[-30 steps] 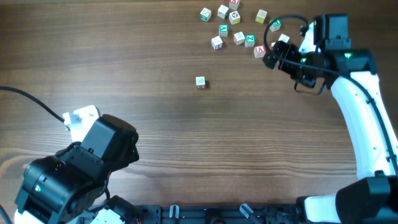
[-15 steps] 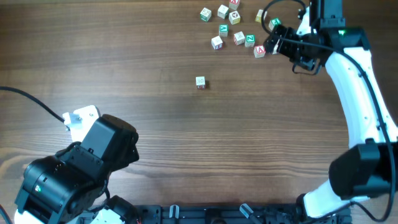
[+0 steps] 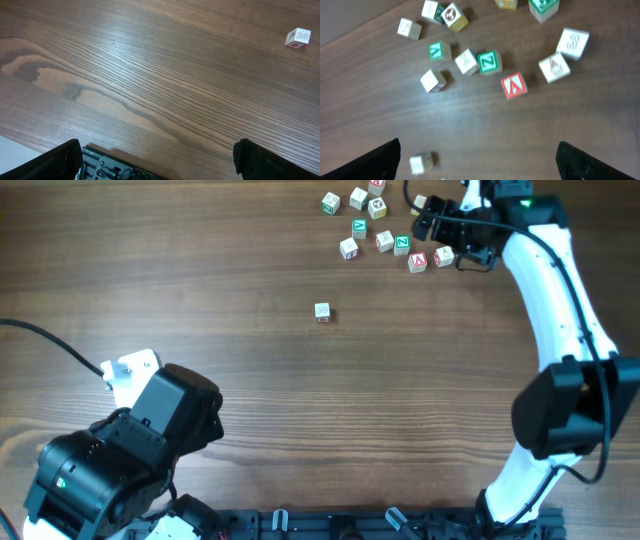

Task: Form a horizontal line
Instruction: 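Lower the right gripper onto a block near the green N block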

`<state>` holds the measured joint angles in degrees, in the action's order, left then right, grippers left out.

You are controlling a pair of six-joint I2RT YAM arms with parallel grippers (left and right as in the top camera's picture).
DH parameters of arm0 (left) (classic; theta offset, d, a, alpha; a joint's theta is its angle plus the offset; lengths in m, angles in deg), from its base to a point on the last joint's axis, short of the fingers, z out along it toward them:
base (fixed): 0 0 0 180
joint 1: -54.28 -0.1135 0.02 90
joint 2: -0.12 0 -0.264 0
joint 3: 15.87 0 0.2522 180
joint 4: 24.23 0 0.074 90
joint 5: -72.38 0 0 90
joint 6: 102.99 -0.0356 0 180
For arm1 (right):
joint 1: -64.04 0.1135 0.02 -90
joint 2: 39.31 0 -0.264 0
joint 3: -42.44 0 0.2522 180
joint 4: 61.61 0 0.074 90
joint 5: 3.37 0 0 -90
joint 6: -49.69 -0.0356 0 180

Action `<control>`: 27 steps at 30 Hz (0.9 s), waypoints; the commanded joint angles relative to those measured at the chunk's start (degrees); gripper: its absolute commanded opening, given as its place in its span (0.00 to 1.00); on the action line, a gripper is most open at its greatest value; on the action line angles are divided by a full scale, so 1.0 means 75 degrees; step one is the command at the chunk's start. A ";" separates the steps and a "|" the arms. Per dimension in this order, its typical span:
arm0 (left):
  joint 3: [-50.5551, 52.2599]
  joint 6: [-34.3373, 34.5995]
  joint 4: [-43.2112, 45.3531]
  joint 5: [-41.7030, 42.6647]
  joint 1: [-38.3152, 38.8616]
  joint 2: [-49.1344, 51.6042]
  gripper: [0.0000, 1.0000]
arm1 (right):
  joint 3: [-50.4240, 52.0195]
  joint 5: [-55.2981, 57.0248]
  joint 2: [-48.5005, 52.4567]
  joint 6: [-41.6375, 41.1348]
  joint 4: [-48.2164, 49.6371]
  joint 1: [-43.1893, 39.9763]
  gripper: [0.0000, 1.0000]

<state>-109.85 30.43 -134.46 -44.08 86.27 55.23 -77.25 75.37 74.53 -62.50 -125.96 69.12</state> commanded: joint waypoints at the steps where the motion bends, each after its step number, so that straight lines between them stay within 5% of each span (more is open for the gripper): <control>1: -0.0020 0.0017 -0.0003 0.0009 0.0000 -0.0032 1.00 | -0.0326 0.0796 0.0388 0.0271 0.0475 0.0131 1.00; 17: -0.0020 0.0017 -0.0003 0.0009 0.0000 -0.0032 1.00 | -0.0326 0.0697 0.1906 0.0898 0.2337 0.0507 1.00; 23: -0.0020 0.0017 -0.0003 0.0009 0.0000 -0.0032 1.00 | -0.0326 0.1845 0.2334 0.1673 0.2719 0.0924 1.00; 27: -0.0020 0.0017 -0.0003 0.0009 0.0000 -0.0032 1.00 | -0.0326 0.1923 0.2515 0.2084 0.2771 0.0965 0.92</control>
<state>-109.85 30.43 -134.46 -44.08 86.27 55.23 -78.41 86.27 91.16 -51.40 -105.67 76.58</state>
